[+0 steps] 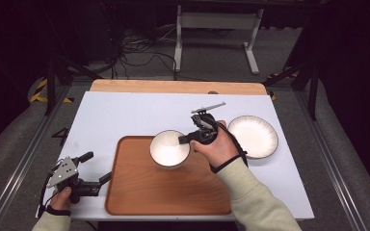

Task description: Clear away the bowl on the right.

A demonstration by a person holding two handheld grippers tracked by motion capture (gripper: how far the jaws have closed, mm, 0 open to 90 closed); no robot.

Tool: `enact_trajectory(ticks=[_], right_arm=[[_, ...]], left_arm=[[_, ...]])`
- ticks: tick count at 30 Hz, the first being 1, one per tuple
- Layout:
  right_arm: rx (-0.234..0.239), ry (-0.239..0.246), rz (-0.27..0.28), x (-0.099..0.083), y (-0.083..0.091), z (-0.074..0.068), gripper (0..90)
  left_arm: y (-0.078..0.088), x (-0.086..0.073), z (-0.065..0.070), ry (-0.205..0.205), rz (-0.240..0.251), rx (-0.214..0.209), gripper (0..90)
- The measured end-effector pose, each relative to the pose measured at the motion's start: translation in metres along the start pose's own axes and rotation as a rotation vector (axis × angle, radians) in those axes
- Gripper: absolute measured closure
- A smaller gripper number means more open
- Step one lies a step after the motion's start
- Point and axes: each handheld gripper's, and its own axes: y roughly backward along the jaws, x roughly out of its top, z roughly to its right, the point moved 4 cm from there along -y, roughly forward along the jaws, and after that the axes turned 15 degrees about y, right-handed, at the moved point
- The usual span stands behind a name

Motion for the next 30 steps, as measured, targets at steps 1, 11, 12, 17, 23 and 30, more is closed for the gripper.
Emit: enact_trajectory(ticks=[1,11,12,17,23,30], right_arm=[[0.0,0.0,0.0,0.0,0.0,0.0,78.9],[0.015,-0.021,-0.052,-0.014,-0.021,0.001,78.8],[0.015,-0.021,-0.052,-0.014,-0.021,0.001,78.8],[0.022,-0.03,-0.074,-0.021,-0.03,0.002,78.8],[0.024,-0.038,-0.1,-0.03,-0.037,0.004,78.7],[0.026,-0.045,-0.116,-0.037,-0.041,0.006,78.5]], left_arm=[[0.0,0.0,0.0,0.0,0.0,0.0,0.4],[0.0,0.0,0.0,-0.001,-0.001,0.001,0.3],[0.0,0.0,0.0,-0.001,-0.001,0.001,0.4],[0.0,0.0,0.0,-0.002,-0.001,0.001,0.4],[0.0,0.0,0.0,-0.003,-0.002,0.002,0.3],[0.0,0.0,0.0,-0.004,-0.003,0.002,0.3]])
